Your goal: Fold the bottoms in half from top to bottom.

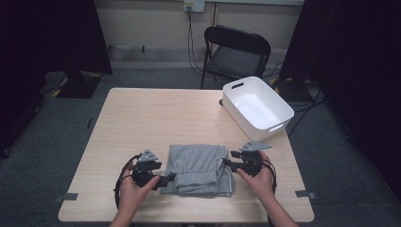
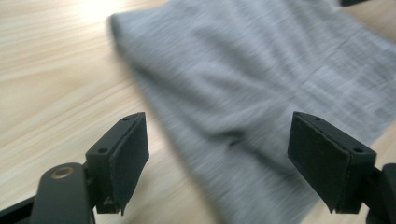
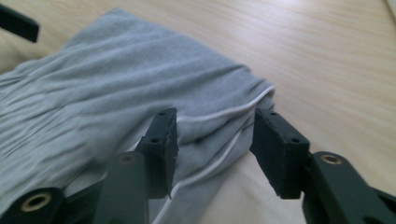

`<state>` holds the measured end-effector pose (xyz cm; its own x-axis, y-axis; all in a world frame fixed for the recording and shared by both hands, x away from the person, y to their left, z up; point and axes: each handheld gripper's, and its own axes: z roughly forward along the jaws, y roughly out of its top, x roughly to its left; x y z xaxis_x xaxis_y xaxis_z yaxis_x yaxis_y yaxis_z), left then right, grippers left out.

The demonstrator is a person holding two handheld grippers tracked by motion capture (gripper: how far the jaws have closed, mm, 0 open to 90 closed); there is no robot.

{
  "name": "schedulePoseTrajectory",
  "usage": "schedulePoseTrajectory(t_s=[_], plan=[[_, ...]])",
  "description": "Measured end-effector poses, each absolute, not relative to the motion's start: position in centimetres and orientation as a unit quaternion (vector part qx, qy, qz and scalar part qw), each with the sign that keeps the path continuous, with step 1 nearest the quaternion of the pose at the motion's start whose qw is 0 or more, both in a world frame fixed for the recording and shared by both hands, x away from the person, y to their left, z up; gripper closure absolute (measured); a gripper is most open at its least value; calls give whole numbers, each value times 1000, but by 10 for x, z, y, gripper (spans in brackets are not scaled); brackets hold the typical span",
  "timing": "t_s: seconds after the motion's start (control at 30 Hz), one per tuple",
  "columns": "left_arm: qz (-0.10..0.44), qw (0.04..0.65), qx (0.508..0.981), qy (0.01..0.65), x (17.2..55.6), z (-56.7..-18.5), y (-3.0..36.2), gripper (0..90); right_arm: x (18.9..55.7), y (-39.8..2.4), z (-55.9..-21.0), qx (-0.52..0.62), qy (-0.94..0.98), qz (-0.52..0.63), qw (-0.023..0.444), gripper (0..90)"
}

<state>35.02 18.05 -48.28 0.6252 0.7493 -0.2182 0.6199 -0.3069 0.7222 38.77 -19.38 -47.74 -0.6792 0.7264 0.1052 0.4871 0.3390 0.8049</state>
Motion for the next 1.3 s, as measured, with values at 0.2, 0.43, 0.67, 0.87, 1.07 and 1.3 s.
schedulePoseTrajectory(t_s=[0.2, 0.43, 0.67, 0.87, 1.07, 1.3], plan=[[97, 391, 810, 426, 351, -492, 188, 226, 368, -195, -489, 363, 822, 418, 133, 655], [117, 382, 819, 412, 357, -496, 186, 412, 360, -191, -501, 360, 835, 400, 119, 728], [96, 363, 827, 418, 359, -494, 179, 623, 354, -189, -504, 362, 835, 395, 129, 760], [77, 356, 839, 405, 354, -493, 176, 857, 351, -190, -504, 362, 834, 396, 127, 770], [54, 365, 838, 402, 343, -494, 180, 882, 345, -194, -504, 356, 837, 398, 119, 769], [44, 359, 846, 391, 326, -492, 177, 887, 333, -198, -503, 348, 842, 397, 109, 762]])
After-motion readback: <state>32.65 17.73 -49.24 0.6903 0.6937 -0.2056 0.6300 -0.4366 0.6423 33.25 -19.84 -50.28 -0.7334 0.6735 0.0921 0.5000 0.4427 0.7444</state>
